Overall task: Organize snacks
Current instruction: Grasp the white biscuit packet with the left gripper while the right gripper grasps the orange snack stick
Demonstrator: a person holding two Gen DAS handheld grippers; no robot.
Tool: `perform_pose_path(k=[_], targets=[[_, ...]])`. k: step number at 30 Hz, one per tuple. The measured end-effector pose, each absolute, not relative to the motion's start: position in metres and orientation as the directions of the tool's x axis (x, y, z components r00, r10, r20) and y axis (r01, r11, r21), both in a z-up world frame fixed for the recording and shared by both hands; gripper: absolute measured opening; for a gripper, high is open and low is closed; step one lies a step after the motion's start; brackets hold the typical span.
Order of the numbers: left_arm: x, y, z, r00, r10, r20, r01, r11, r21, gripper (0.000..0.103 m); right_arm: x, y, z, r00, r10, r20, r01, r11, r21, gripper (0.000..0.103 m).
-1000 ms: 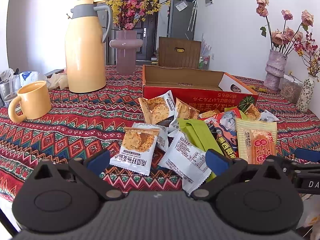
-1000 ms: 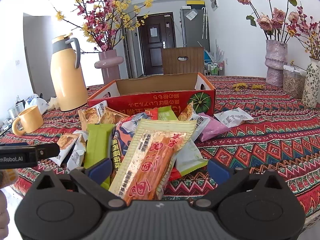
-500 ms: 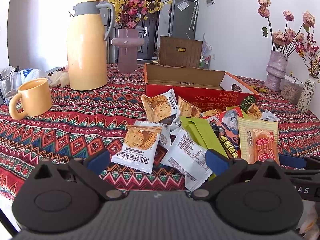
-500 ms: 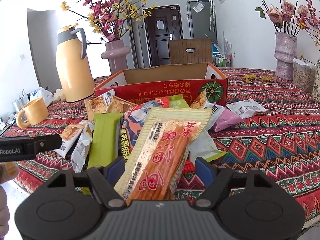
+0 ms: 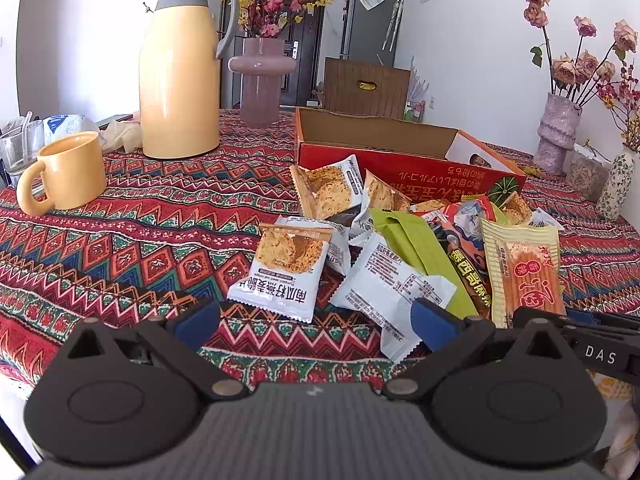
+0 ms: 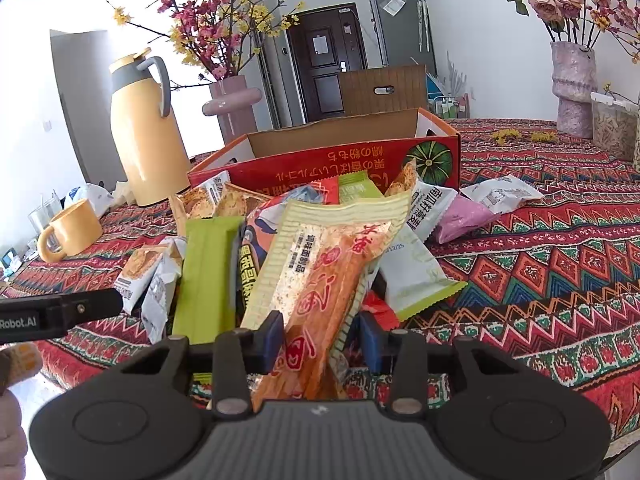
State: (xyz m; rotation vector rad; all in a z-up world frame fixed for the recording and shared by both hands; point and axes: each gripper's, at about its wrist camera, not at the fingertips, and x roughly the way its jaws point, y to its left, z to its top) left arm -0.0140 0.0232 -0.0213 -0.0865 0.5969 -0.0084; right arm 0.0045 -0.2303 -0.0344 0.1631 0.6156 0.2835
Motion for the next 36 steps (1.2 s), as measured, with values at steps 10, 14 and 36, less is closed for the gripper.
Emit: perform_pose_path(k=[10, 14, 36], targets=[[-0.002, 0.016, -0.014, 0.82, -0.053, -0.57, 0.002, 0.996, -0.089, 0.103, -0.003, -0.244, -0.026, 0.797, 0.343, -0.497, -0.219, 0.931, 0.293, 0.025], [0.011, 0.005, -0.007, 0.808, -0.075, -0.584, 0.019, 0.995, -0.101, 0.103, -0.005, -0.255, -0.024, 0.811, 0.342, -0.475, -0.206, 0.926, 0.315, 0.025], [0.033, 0.023, -0.028, 0.693, -0.031, -0.72, -0.09, 0.988, -0.128, 0.076, -0.006, -0.279, -0.019, 0.845, 0.309, -0.436, -0.165, 0.927, 0.338, 0.025]])
